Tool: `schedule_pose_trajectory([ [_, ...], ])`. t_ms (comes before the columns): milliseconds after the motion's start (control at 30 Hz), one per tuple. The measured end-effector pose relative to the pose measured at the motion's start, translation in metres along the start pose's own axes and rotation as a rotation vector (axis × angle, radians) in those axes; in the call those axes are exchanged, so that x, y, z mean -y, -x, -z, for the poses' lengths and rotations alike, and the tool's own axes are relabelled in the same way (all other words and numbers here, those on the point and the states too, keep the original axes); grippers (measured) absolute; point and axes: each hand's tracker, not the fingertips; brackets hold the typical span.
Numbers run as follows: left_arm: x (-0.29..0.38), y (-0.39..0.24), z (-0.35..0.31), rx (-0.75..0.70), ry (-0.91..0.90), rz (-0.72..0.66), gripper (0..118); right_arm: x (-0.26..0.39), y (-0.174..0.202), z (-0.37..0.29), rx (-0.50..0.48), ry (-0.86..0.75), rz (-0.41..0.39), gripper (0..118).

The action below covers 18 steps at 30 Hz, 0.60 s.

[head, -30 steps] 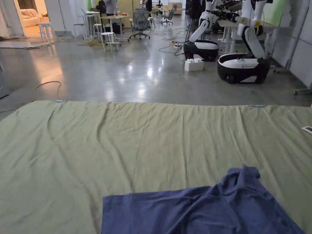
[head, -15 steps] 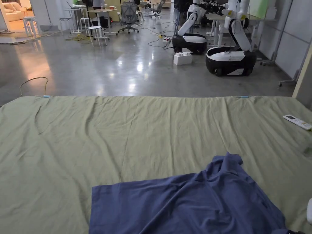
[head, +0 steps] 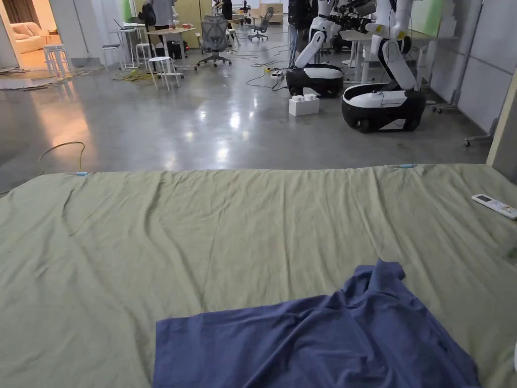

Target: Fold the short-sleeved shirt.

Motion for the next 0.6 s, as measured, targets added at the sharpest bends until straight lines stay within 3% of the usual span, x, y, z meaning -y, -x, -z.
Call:
schedule_pose_trajectory([
  [67,-0.006,-0.004,-0.001,0.017,-0.005,0.014,48,-0.004,0.008,-0.003,-0.014,-0.002,0.005,62],
  [100,-0.007,0.001,0.005,0.016,0.001,0.006,34,-0.006,0.011,-0.003,-0.027,-0.008,0.008,43],
  [133,-0.008,0.005,0.010,0.026,0.001,0.001,11,-0.008,0.015,-0.004,-0.039,-0.014,0.010,17],
  [167,-0.035,-0.034,-0.026,0.034,0.000,-0.012,5,-0.009,0.019,-0.005,-0.037,-0.016,0.012,9],
  [233,-0.044,-0.036,-0.030,0.046,-0.017,-0.082,0,-0.011,0.024,-0.006,-0.040,-0.020,0.024,0],
  [300,-0.033,-0.029,-0.033,0.072,-0.037,-0.115,0,-0.010,0.025,-0.004,-0.068,0.009,0.034,0],
  [433,-0.028,-0.020,-0.031,0.061,-0.030,-0.055,0,-0.010,0.032,-0.002,-0.052,0.025,-0.021,0],
  [600,-0.024,-0.014,-0.031,0.065,-0.011,-0.005,0,-0.012,0.031,0.000,-0.062,0.017,-0.011,0],
])
